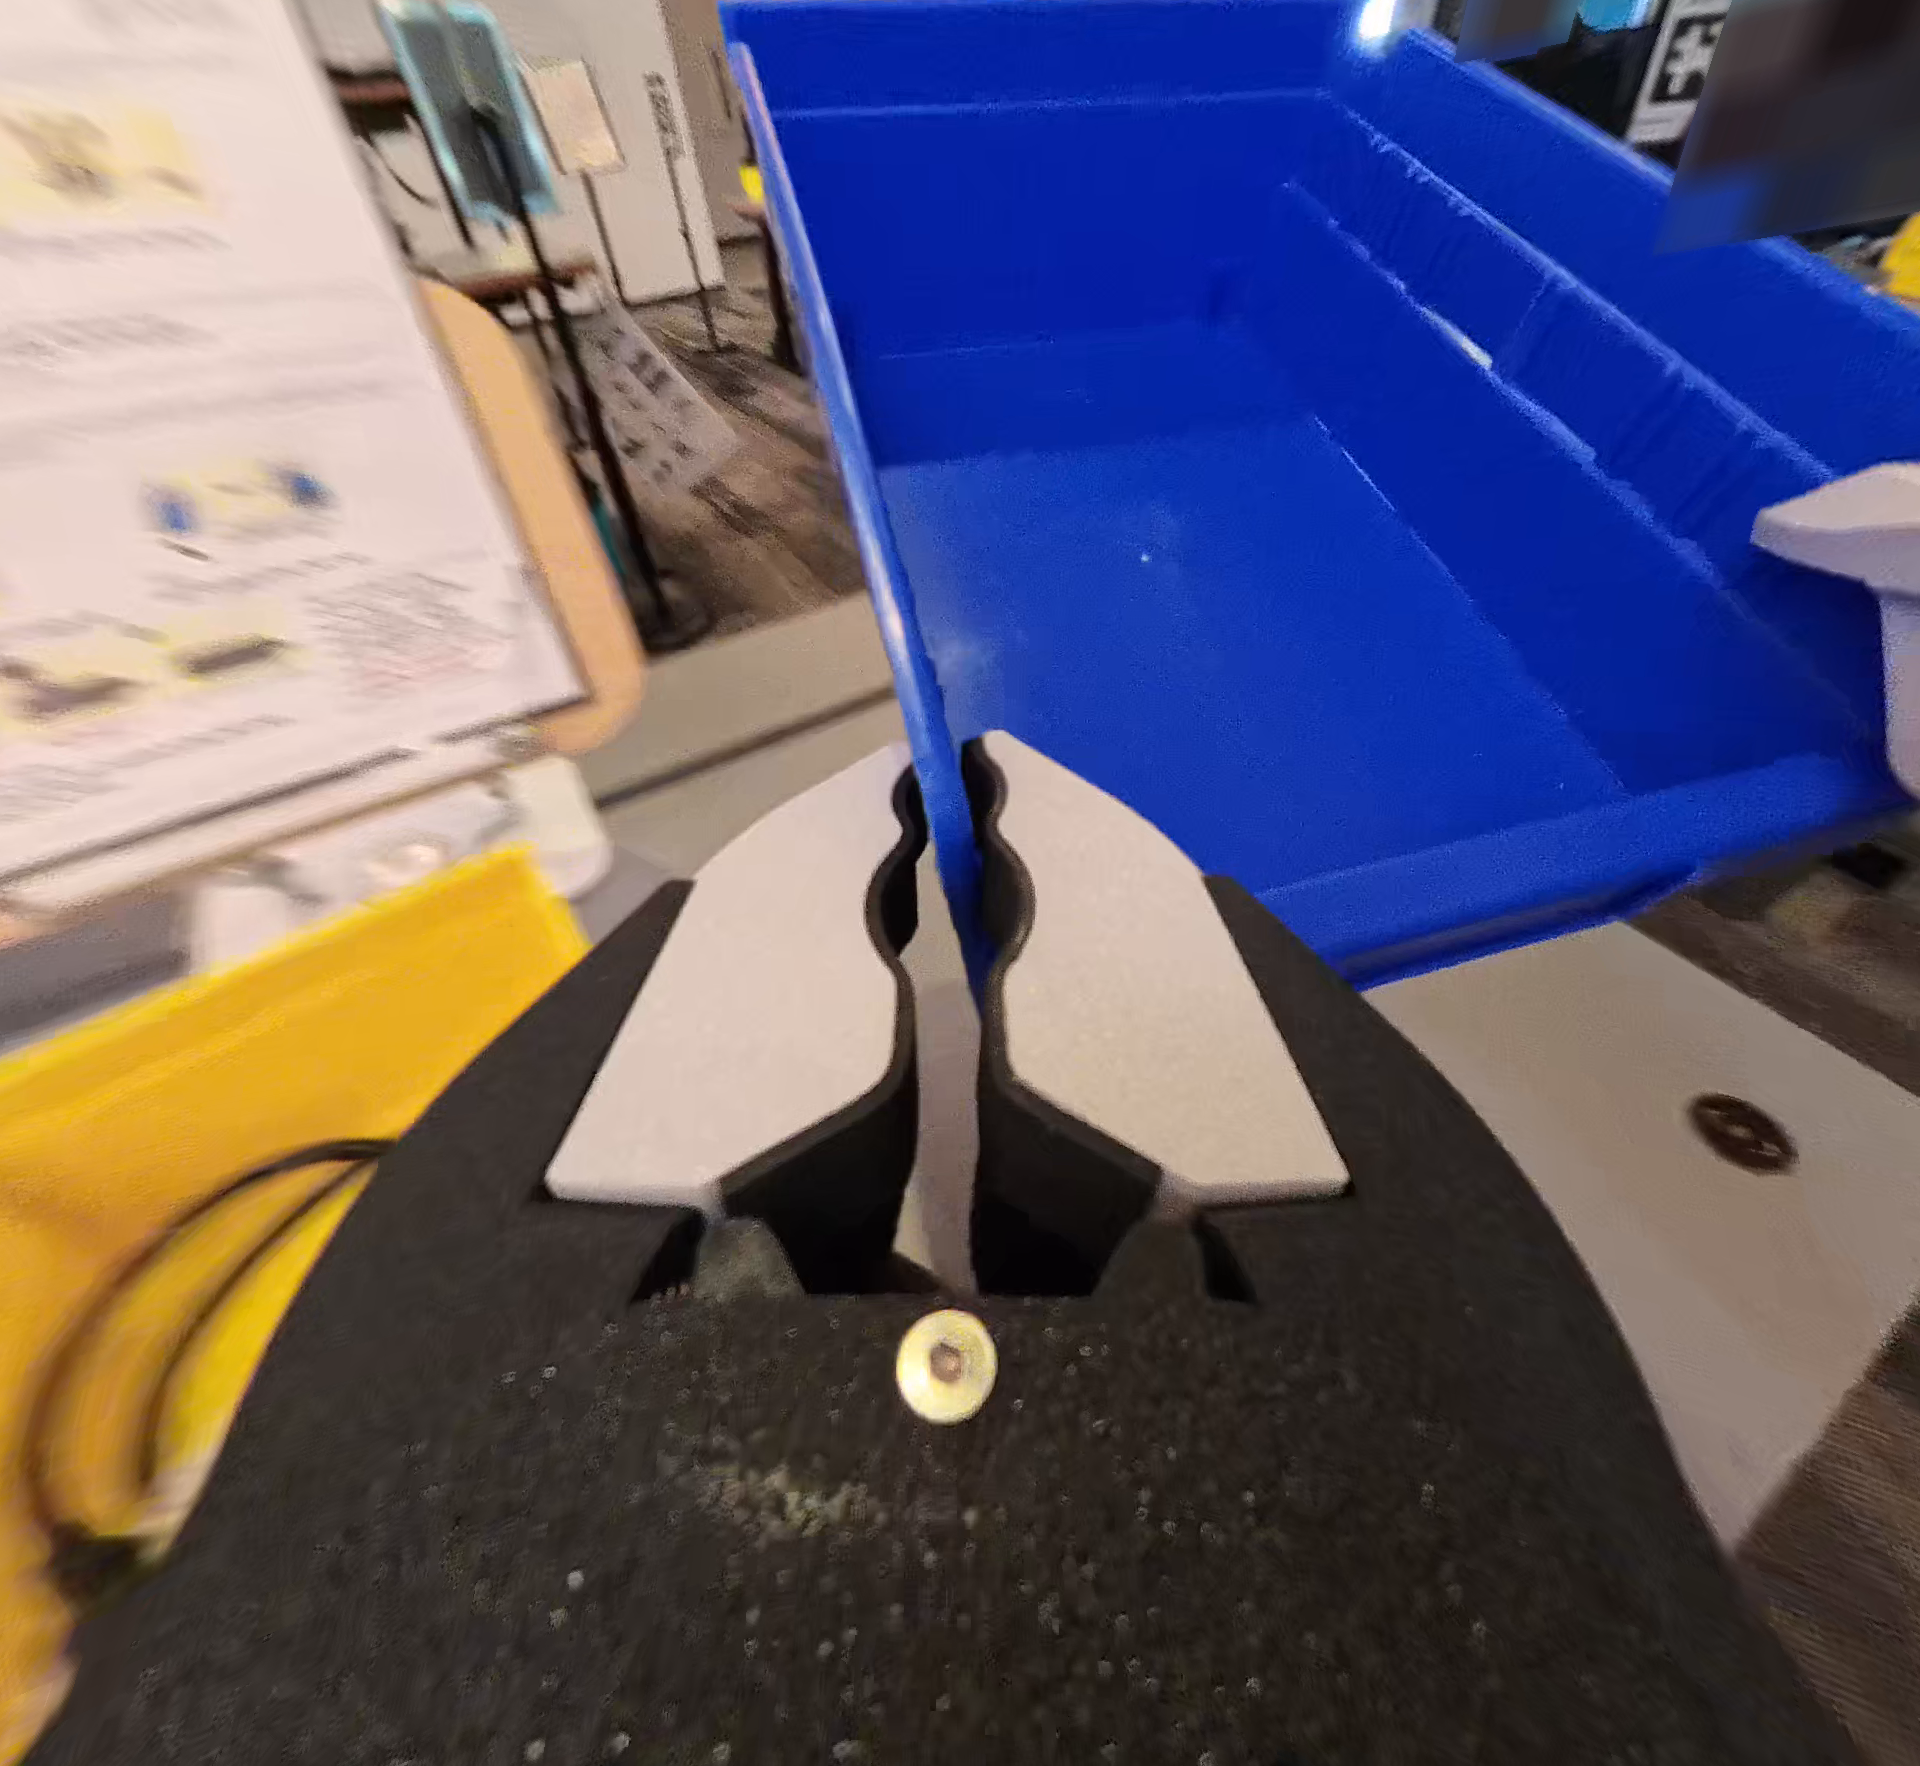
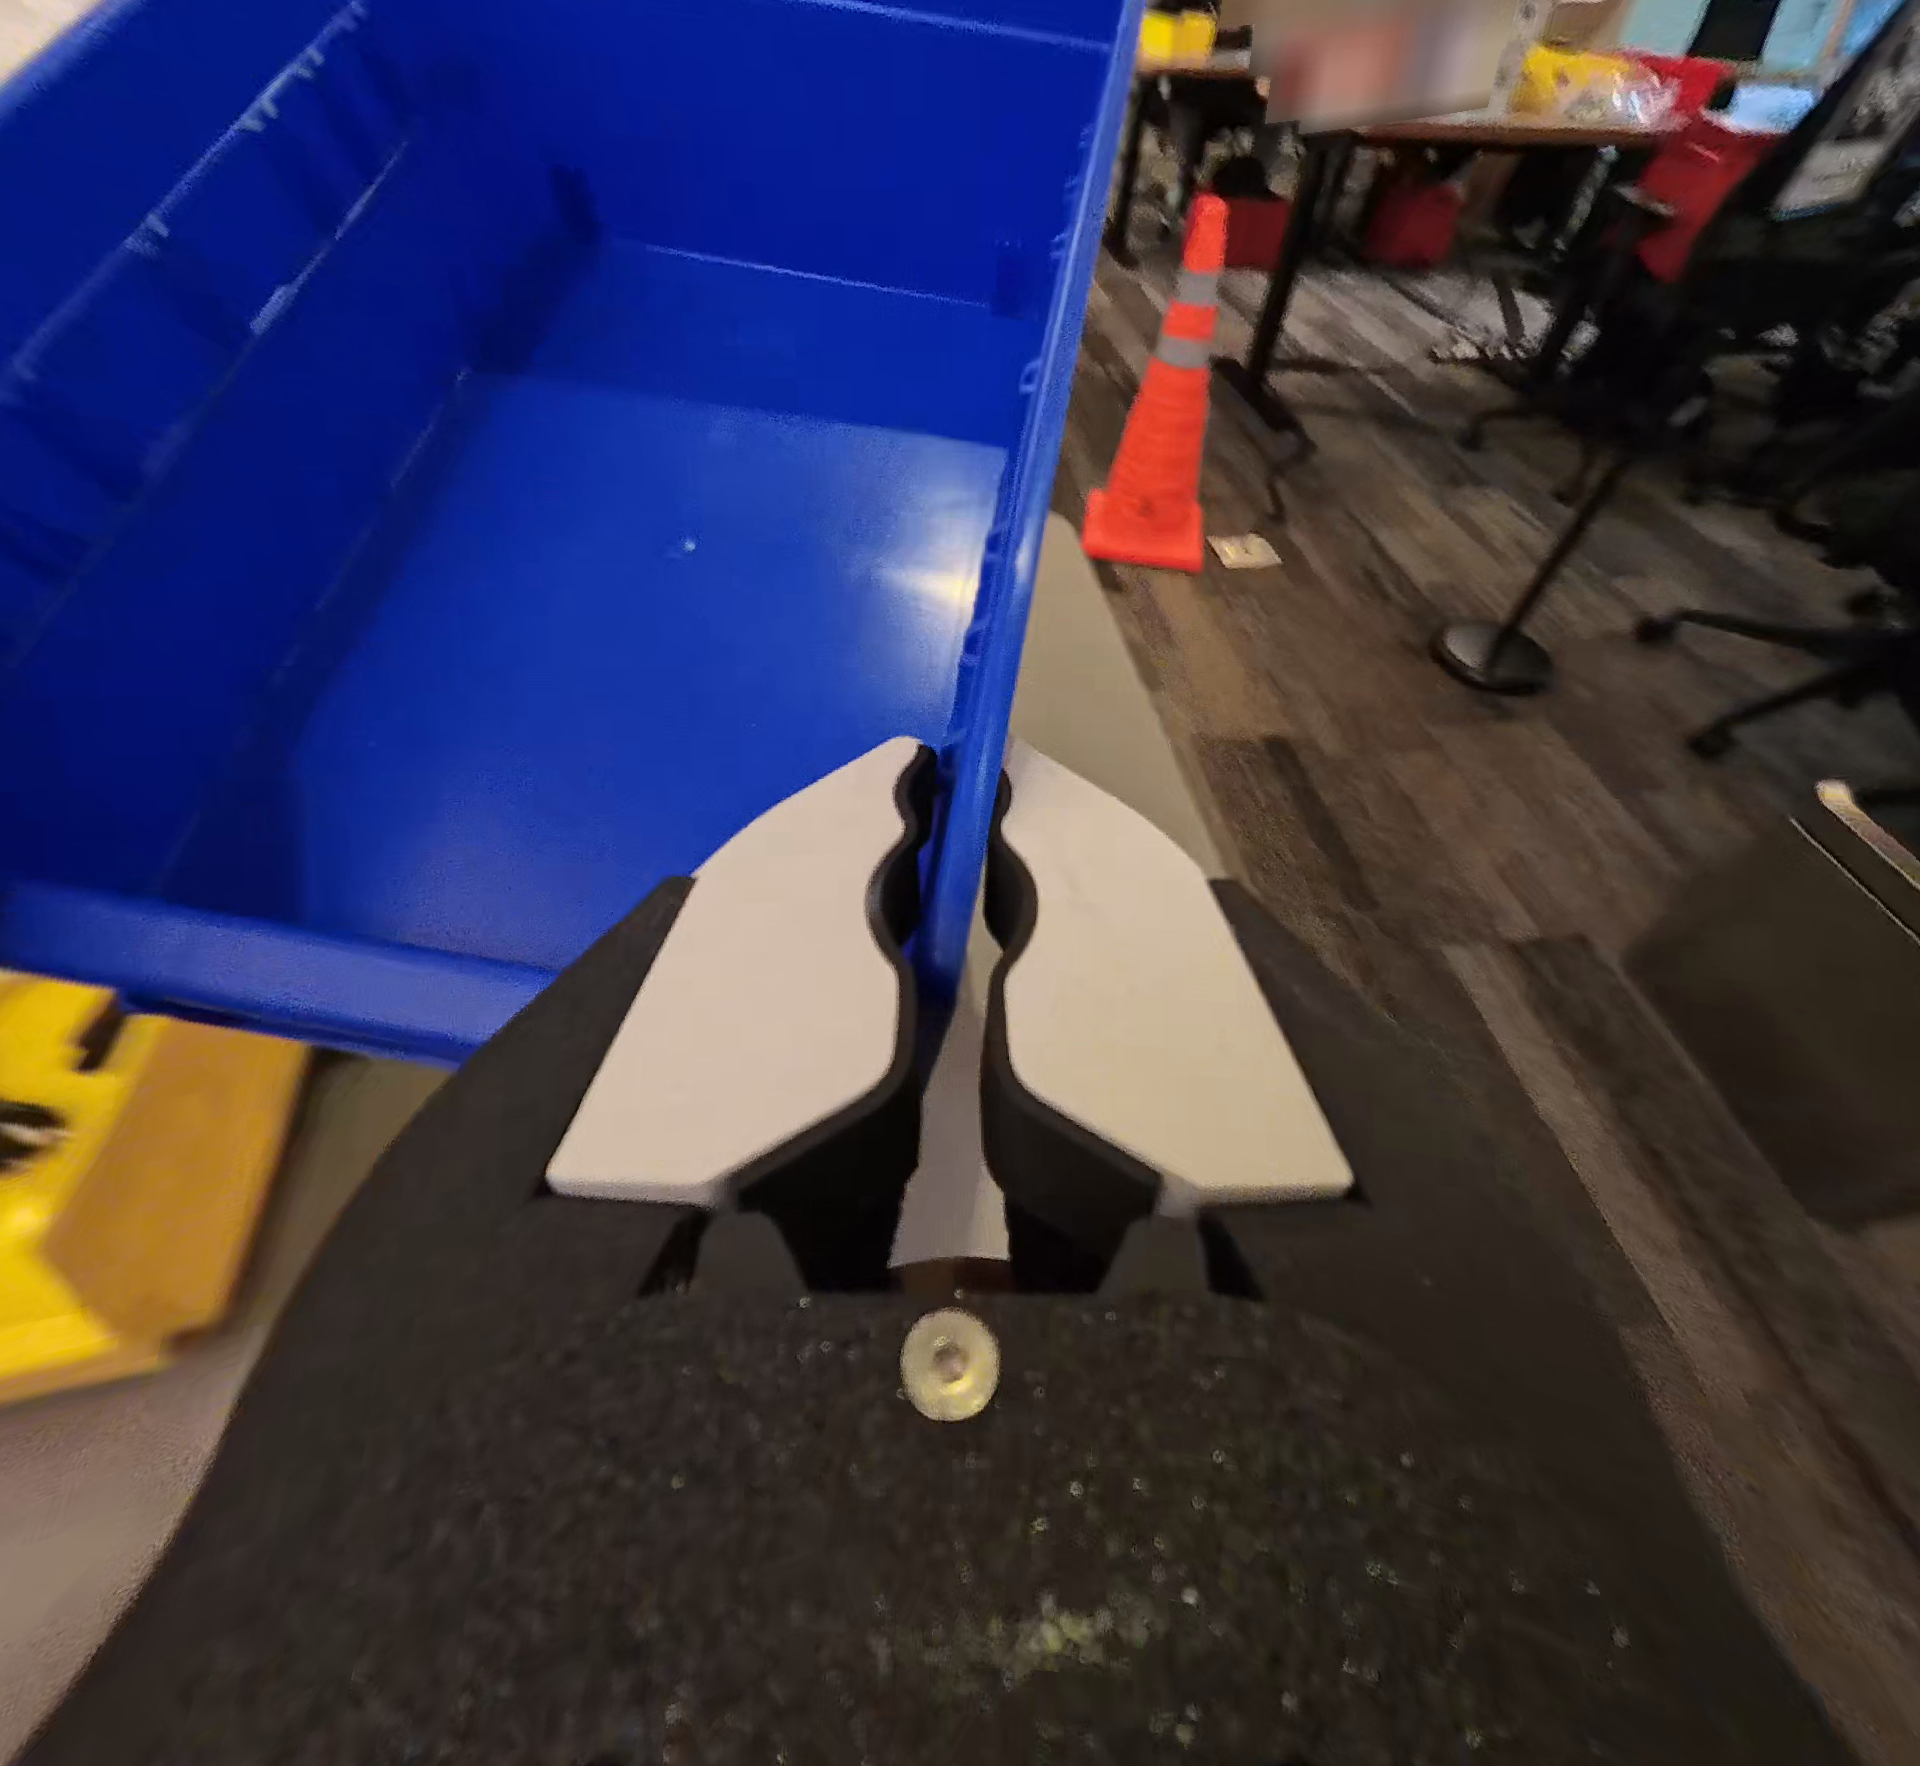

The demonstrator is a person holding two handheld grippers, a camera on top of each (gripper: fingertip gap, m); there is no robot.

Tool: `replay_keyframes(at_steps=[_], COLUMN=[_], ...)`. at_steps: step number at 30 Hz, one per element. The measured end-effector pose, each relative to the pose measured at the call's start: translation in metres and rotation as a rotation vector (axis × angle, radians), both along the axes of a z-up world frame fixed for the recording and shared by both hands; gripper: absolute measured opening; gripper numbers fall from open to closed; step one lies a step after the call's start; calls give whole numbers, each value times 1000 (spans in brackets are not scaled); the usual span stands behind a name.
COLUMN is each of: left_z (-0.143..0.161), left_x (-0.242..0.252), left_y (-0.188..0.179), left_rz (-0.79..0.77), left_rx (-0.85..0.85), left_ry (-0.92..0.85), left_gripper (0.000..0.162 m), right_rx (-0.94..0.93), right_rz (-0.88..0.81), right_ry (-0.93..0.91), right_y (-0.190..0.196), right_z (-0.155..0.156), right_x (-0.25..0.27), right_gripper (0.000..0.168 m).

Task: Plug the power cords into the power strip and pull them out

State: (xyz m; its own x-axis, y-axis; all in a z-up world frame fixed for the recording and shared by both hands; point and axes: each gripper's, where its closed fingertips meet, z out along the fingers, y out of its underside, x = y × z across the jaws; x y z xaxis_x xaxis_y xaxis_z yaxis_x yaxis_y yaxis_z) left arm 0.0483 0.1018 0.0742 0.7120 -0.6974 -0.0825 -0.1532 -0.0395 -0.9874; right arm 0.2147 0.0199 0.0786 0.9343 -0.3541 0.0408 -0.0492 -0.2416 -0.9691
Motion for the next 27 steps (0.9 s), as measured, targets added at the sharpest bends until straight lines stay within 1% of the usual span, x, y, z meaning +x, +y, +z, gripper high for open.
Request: replay_keyframes(at_steps=[1, 4, 6, 8, 11, 14, 15, 16, 19, 21, 23, 24, 26, 27], left_z=[-21, -87, -123, -154, -187, -204, -205, -206, -204, -197, -177, -164, -127, -104], left_x=[24, 74, 85, 81, 65, 56, 58, 59, 64, 64, 55, 49, 27, 11], left_y=[-9, -28, -29, -21, -3, 8, 8, 8, -1, -11, -22, -28, -31, -29], left_rz=[-16, -56, -40, 10, 78, 96, 75, 57, -20, -82, -127, -158, -192, -189], left_rx=[-34, -142, -185, -213, -261, -281, -284, -292, -337, -361, -353, -342, -291, -257], left_ry=[4, 35, 63, 95, 115, 123, 113, 105, 94, 79, 44, 26, -11, -39], left_gripper=[6, 7, 7, 7, 7, 12, 15, 16, 25, 33, 35, 35, 37, 37], right_rx=[-26, -114, -225, -295, -293, -316, -319, -300, -282, -292, -305, -304, -284, -264], right_rz=[-21, -50, -35, 19, 108, 130, 110, 98, 77, 69, 34, 25, 14, -3], right_ry=[17, 50, 31, 8, 70, 85, 58, 50, 74, 62, 7, -24, -74, -86], right_y=[-9, -24, -23, -9, 22, 48, 53, 57, 57, 53, 44, 39, 29, 26], right_z=[-13, -59, -100, -137, -175, -202, -207, -206, -206, -206, -199, -192, -172, -160], right_x=[24, 76, 93, 95, 83, 76, 80, 83, 89, 91, 94, 94, 90, 86], right_gripper=[6, 5, 6, 6, 6, 8, 11, 12, 15, 22, 36, 37, 44, 44])
